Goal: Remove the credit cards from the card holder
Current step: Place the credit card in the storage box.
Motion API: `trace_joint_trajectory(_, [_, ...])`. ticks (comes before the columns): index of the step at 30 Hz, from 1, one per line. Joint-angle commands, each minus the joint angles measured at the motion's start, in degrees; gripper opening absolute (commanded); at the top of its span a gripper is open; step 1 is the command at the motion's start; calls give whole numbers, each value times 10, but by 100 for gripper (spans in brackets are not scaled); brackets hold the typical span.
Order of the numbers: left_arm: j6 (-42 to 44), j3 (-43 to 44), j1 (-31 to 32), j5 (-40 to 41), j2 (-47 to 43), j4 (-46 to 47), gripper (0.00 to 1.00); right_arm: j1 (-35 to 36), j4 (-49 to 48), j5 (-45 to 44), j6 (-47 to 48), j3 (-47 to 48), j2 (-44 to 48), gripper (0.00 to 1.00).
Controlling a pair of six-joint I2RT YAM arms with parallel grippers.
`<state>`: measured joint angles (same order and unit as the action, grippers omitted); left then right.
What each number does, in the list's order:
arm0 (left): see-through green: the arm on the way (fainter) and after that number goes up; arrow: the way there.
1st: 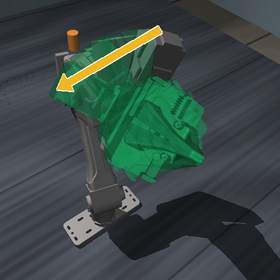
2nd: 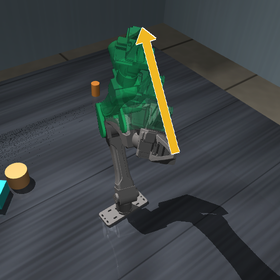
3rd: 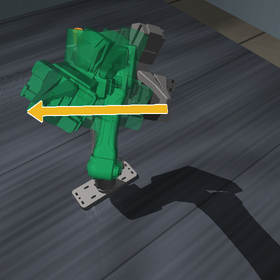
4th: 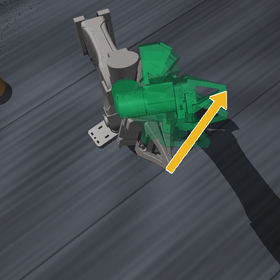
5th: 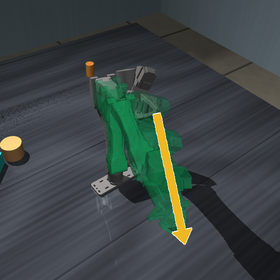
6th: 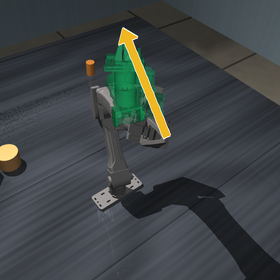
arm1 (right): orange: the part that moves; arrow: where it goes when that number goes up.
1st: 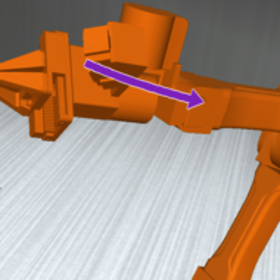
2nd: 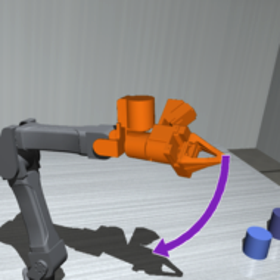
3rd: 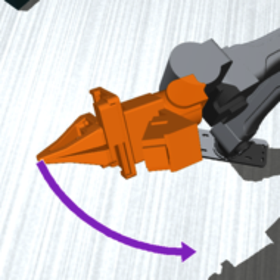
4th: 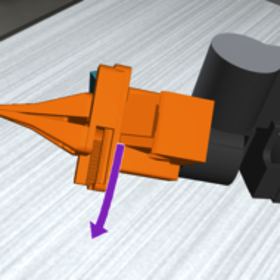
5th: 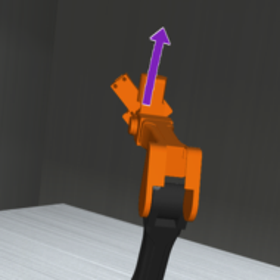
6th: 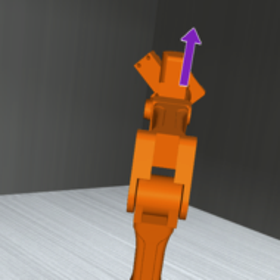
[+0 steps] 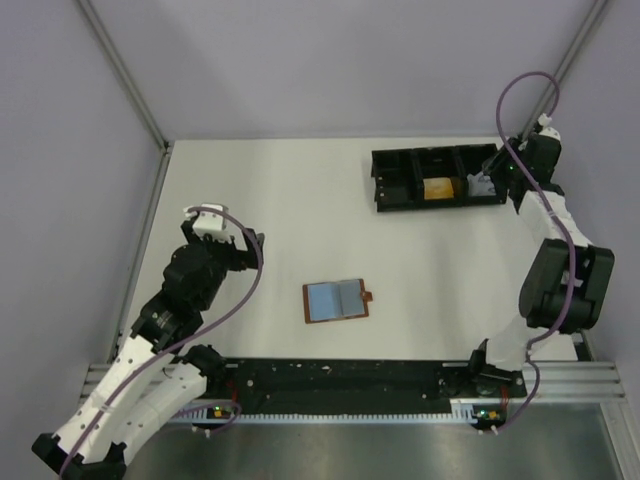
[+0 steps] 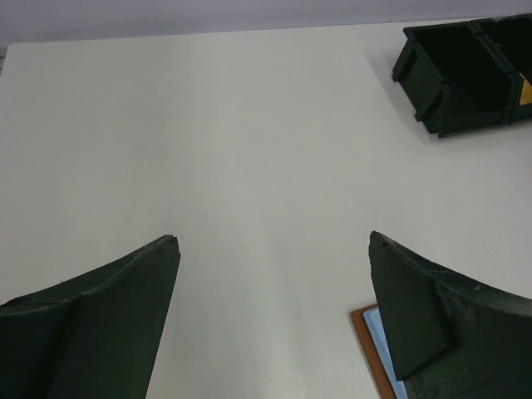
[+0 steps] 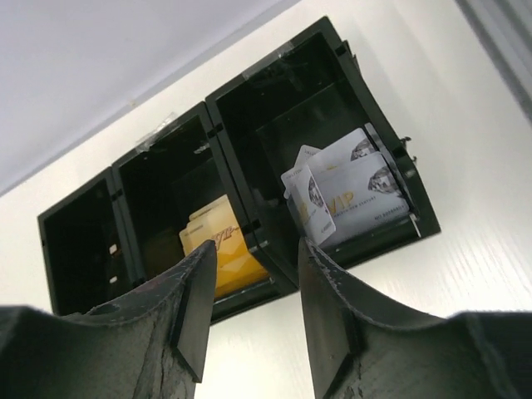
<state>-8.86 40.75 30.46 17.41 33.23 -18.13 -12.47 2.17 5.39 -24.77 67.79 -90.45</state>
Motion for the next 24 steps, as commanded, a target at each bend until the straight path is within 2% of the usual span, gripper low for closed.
trace_joint_trajectory(1, [3, 5, -2, 6, 12, 20, 99, -6, 8, 76, 28, 66, -85, 41])
trace_joint_trajectory(5, [7, 5, -3, 8, 29, 22, 100, -7, 5, 85, 30, 102, -145, 30])
trace_joint_trajectory(12, [10, 6, -3, 11, 52, 22, 100, -28, 7, 75, 32, 140, -226, 19])
trace_joint_trajectory(19, [12, 6, -3, 15, 60, 22, 100, -41, 21, 63, 41, 162, -262, 18])
trace_joint_trajectory(24, [13, 6, -3, 13, 62, 22, 100, -41, 27, 73, 45, 169, -248, 18])
